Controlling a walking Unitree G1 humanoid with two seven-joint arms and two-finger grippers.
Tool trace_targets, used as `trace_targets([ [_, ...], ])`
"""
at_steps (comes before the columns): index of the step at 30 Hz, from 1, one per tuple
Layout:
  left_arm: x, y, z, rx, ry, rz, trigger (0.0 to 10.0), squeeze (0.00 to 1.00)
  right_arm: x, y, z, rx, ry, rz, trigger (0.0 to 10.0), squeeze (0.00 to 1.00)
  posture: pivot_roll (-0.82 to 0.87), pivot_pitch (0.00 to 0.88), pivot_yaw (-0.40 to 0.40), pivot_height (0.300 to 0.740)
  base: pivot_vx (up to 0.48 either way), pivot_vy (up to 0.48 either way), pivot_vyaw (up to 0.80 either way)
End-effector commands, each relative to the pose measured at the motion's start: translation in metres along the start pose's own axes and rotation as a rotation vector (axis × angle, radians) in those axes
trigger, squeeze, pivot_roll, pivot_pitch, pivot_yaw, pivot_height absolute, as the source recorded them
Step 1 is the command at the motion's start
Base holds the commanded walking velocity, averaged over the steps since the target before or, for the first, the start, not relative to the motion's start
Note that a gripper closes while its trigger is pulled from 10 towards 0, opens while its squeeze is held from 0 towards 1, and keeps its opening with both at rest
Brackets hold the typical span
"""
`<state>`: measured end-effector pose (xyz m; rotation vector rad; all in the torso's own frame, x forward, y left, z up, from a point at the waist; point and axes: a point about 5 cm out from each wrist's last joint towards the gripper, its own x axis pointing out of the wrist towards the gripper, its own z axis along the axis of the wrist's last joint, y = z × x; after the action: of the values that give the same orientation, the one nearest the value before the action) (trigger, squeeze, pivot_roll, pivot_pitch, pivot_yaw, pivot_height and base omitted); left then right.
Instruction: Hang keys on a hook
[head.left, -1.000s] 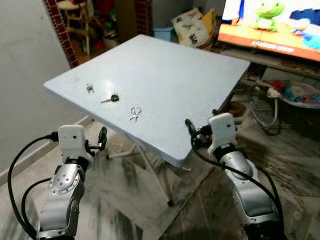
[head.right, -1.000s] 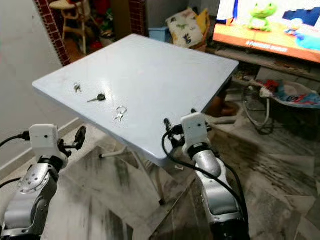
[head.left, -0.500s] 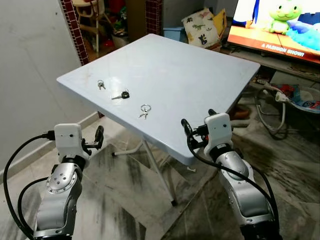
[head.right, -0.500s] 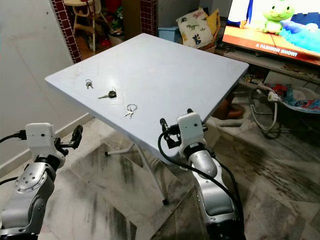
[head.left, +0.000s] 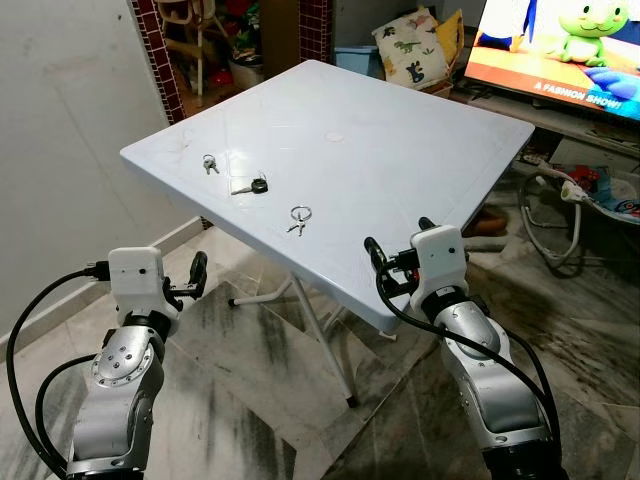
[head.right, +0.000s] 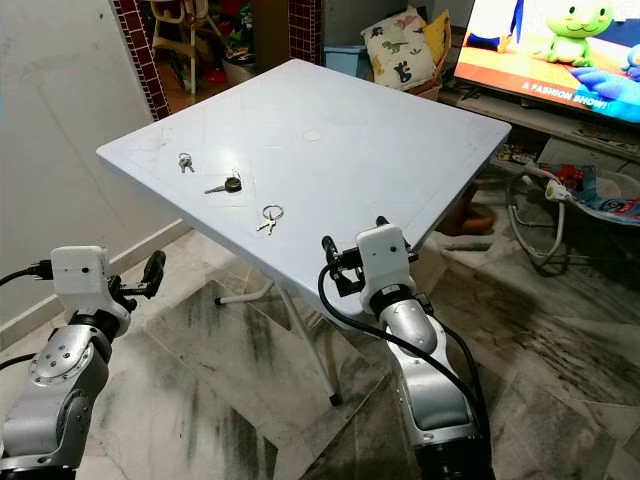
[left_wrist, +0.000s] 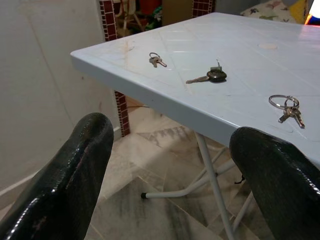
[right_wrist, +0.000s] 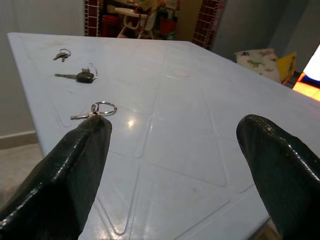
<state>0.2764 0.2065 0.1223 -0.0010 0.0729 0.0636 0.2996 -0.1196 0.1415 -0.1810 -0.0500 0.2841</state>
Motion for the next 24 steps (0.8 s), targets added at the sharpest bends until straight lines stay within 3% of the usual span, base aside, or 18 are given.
trace_targets([
  [1, -0.0015, 0.0042, -0.0013, 0.004, 0.010, 0.021, 10.0, 0.00, 0.0005, 0.0013, 0.0049, 0.005, -0.021, 0.012, 10.0, 0.00, 0.01, 0.000, 0.003, 0.740, 0.300, 0.000, 0.00],
  [24, -0.0007, 0.0034, -0.0027, 0.006, 0.021, 0.016, 10.0, 0.00, 0.0031, -0.0002, 0.0069, -0.012, -0.031, 0.020, 10.0, 0.00, 0.01, 0.000, 0.006, 0.740, 0.281, 0.367, 0.00],
])
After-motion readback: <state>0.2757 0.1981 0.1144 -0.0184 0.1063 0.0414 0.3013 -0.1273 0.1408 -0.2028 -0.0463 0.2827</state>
